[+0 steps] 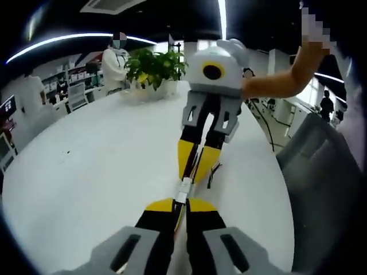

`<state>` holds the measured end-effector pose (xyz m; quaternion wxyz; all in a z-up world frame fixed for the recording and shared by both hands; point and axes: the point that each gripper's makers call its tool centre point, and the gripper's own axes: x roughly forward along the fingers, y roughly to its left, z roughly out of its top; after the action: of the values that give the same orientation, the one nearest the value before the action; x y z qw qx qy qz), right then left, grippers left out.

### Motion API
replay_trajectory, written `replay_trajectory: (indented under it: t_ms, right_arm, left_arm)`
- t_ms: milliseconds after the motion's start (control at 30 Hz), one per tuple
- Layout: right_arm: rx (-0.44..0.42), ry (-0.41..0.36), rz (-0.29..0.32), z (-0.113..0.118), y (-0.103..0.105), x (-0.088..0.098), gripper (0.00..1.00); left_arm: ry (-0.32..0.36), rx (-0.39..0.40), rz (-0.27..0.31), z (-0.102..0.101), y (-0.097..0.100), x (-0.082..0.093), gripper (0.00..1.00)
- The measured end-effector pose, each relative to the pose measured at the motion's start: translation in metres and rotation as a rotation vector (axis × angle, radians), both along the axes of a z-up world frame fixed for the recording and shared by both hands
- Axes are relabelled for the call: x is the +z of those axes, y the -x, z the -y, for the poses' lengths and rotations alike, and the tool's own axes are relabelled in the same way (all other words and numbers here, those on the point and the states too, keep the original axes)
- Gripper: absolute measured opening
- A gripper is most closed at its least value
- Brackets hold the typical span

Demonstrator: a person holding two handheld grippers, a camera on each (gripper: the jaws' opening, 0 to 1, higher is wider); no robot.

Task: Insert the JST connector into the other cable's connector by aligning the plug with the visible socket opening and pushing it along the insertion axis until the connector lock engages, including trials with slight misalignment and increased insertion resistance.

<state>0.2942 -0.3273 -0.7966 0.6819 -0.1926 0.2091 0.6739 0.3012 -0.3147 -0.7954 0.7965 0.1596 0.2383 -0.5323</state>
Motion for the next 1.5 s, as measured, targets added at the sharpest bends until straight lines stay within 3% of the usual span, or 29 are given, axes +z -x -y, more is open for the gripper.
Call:
replay_trajectory:
  t_ms: [367, 433, 600, 867, 1500]
  right_arm:
    - [0.039, -0.008, 0.004, 0.003, 0.003, 0.001, 0.02]
    - [0.043, 0.001, 0.008, 0.003, 0.001, -0.003, 0.02]
    - [0.055, 0.006, -0.001, 0.005, 0.003, -0.003, 0.02]
    - [0.056, 0.010, 0.001, 0.000, -0.001, -0.006, 0.02]
    - [0.031, 0.014, 0.001, -0.001, -0.024, -0.020, 0.02]
  left_arm:
    - [-0.035, -0.048, 0.047, 0.007, 0.005, 0.001, 0.00]
    - [-0.051, -0.036, 0.061, 0.009, 0.005, -0.001, 0.00]
    - [-0.011, 0.010, 0.041, 0.009, 0.005, -0.004, 0.00]
    - [-0.030, 0.051, 0.048, 0.005, 0.000, -0.004, 0.00]
    - [-0.037, 0.064, 0.069, 0.002, -0.019, -0.013, 0.00]
